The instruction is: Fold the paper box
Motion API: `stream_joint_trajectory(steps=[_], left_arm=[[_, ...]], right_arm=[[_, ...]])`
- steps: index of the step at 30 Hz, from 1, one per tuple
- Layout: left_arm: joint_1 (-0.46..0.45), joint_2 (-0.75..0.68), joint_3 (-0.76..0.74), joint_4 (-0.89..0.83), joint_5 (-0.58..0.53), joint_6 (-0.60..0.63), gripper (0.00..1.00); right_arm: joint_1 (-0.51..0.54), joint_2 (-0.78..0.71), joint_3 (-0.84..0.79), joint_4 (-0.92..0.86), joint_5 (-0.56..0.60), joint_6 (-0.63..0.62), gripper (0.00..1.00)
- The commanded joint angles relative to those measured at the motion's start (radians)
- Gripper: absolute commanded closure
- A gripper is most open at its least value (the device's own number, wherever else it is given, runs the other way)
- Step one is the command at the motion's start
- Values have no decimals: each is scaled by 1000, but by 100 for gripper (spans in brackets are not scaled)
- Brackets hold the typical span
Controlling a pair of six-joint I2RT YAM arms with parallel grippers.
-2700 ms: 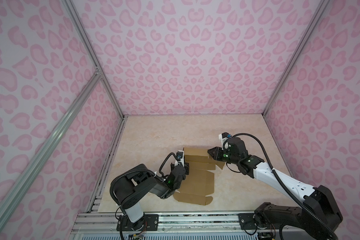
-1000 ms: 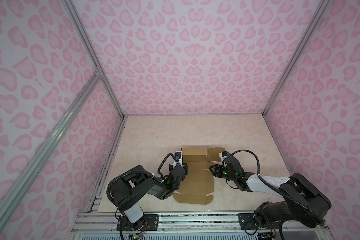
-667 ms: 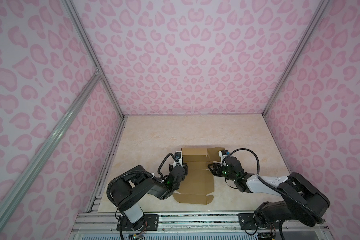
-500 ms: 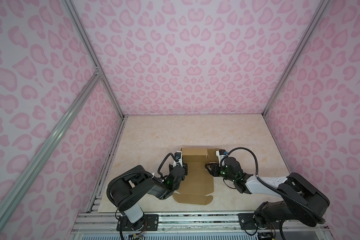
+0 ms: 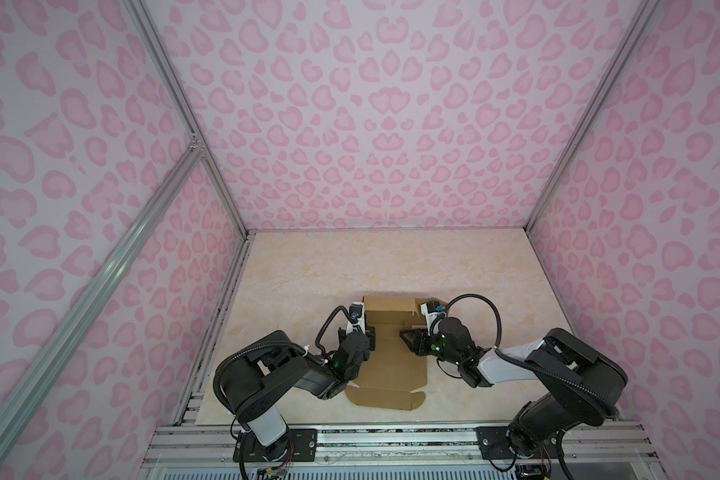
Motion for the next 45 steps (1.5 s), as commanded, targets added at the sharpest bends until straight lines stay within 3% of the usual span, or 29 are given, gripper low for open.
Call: stream_joint_trajectory(steps=[1,6,10,17,22,26,29,35,40,45], left_arm=[[-1,-4,7,-7,11,-11,96],[-1,-4,3,-9,9,-13,96],[-1,-4,0,-10,-3,-8,96],[14,-11,3,-9,-9,-2,96],[31,-16,2,-15,8,-12,96],[31,-12,-4,-7,20,-14,96],[31,-11,-3,-2,30,-8,96],[31,-27,-16,8,54,2,96],[28,-44,-33,22,63,5,96],[26,-61,-44,33,75,8,96]], right_arm=[[17,30,12,81,18,-13,57],[28,38,-7,100,46,-10,57],[29,-47,-48,62,67,-15,56],[75,-430,-37,-377,188,-123,55],[101,-710,-18,-664,258,-114,55],[95,-867,47,-847,407,-104,54],[9,-846,147,-973,413,-108,54],[-285,-654,268,-999,174,-66,53],[-373,-513,302,-929,95,-40,53],[-388,-371,298,-867,7,-20,54]])
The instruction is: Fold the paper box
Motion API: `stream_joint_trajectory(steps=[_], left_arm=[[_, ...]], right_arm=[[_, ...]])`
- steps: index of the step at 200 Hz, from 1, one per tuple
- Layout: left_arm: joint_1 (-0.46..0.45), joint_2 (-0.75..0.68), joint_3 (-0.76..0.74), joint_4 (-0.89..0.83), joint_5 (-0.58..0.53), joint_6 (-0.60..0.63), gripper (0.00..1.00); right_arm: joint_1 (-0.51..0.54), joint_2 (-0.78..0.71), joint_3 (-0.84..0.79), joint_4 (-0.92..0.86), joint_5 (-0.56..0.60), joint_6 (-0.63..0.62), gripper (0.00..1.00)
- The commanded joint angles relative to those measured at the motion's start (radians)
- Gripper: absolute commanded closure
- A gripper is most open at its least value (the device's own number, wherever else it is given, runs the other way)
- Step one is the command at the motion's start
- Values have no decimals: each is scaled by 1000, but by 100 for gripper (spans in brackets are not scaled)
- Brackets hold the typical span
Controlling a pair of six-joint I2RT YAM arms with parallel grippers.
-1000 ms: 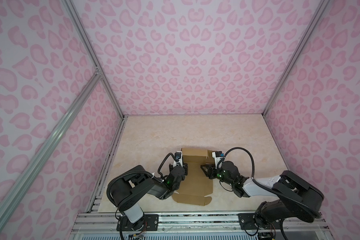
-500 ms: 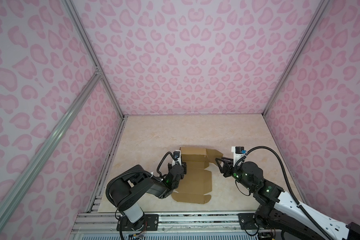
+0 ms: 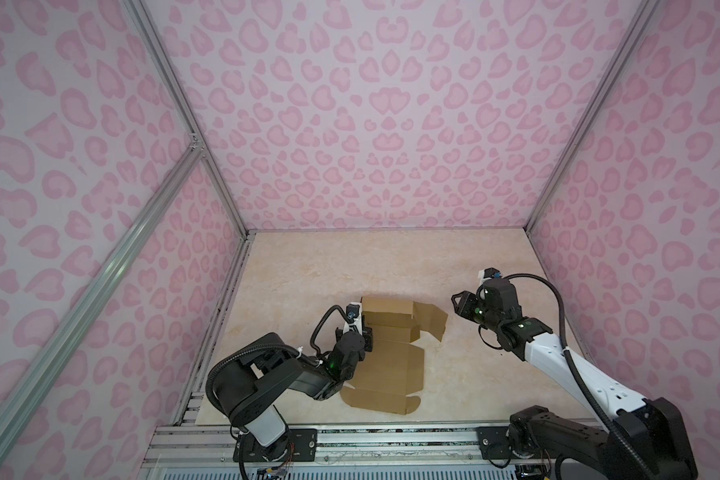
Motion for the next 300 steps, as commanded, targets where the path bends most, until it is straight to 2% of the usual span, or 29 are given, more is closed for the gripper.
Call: stream_joint_trajectory(steps=[1,31,127,181,216,256,300], left_arm=[[-1,-15,-8,38,11,7,96],[-3,-16,-12,40,10,0,96],[-4,-8,-15,42,5,-6,96],[-4,-10,-12,41,10,-3,96],[-4,-10,-9,35,14,-5,96],[0,-18,8,3,8,-6,96],[9,-109,12,-54,15,-46,96]], right_arm=[[-1,59,-9,74,-107,31,54],[14,99,-74,199,-168,78,54],[168,74,-226,356,-149,134,54],[251,52,-258,419,-126,114,54],[281,29,-246,372,-128,38,54],[301,-22,-246,203,-45,-27,53],[299,-131,-268,110,-15,-51,52]])
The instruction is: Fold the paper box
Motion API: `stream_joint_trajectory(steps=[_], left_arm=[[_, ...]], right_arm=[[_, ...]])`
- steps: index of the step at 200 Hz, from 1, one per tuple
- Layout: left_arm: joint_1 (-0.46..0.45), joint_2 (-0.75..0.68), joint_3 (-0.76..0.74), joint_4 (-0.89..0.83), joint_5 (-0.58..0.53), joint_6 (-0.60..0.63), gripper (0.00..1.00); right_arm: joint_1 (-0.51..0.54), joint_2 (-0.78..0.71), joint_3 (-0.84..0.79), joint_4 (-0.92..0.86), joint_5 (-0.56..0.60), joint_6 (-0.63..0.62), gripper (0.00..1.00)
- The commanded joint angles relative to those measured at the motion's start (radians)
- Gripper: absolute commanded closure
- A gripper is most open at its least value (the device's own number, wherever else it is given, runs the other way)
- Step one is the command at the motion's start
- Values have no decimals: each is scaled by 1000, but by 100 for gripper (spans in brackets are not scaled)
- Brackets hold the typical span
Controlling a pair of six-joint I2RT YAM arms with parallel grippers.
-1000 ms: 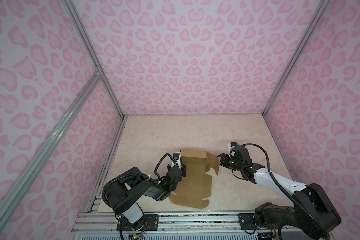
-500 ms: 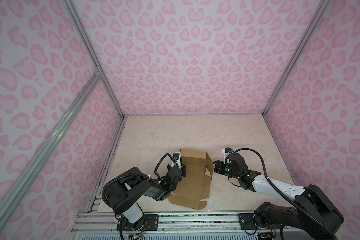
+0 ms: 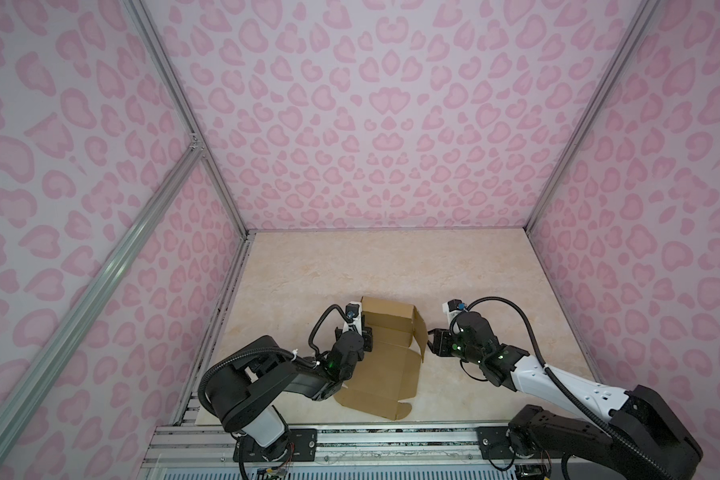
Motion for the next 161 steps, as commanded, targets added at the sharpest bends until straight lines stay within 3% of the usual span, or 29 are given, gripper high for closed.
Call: stream_joint_trajectory(steps=[1,32,67,97,161], left_arm=[[9,-60,11,-16,4,-37,96],[32,-170,14,-95,25,-94,96],[40,-267,41,-189,26,-119,96],[42,-311,56,-227,34,-115,96],[42,-350,56,-248,31,-126,96]], right_arm=[[0,-55,-11,-76,33,-37,52],[-19,-191,-81,-63,50,-7,50],[-49,-348,-147,-29,-82,-19,49],[-50,-513,-240,113,-229,-31,44],[-44,-469,-316,322,-343,34,53]])
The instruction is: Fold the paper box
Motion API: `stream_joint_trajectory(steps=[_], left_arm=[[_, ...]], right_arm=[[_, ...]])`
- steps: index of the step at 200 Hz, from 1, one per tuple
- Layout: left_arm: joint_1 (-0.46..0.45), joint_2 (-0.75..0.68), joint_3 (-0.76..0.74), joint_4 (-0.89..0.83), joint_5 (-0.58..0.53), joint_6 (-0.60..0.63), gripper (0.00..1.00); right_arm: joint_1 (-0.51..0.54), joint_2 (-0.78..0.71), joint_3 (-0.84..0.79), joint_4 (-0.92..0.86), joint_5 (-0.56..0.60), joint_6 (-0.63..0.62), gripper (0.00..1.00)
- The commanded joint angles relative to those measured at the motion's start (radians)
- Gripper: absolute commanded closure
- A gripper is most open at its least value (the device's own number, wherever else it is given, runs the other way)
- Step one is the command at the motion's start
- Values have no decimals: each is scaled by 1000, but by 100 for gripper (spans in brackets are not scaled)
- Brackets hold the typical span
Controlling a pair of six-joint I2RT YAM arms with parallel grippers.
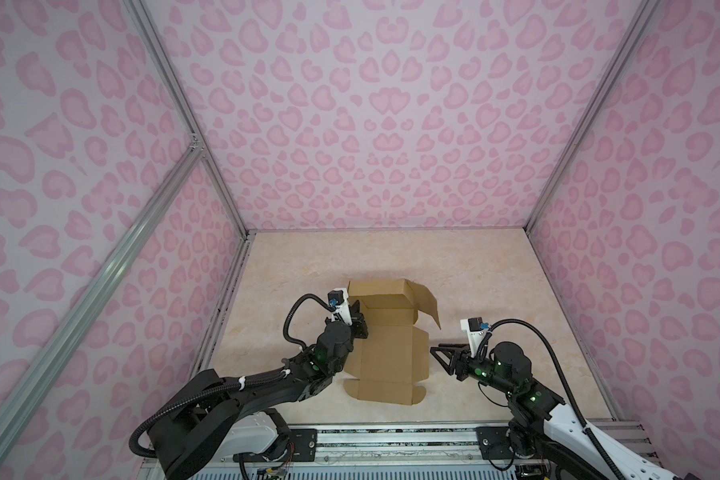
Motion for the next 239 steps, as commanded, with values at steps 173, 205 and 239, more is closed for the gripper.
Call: stream_joint_trajectory(steps=[173,205,239], left_arm=[[1,-189,-1,-13,63,-62,96],[1,-198,-11,-10,65,-59,96],[1,-221,-19,-9,61,-53,96]], right_arm=[[49,516,-31,987,-276,300,100],[43,705,-33,1310,-326,425,100],[64,773,20,1314,-367,405,100]])
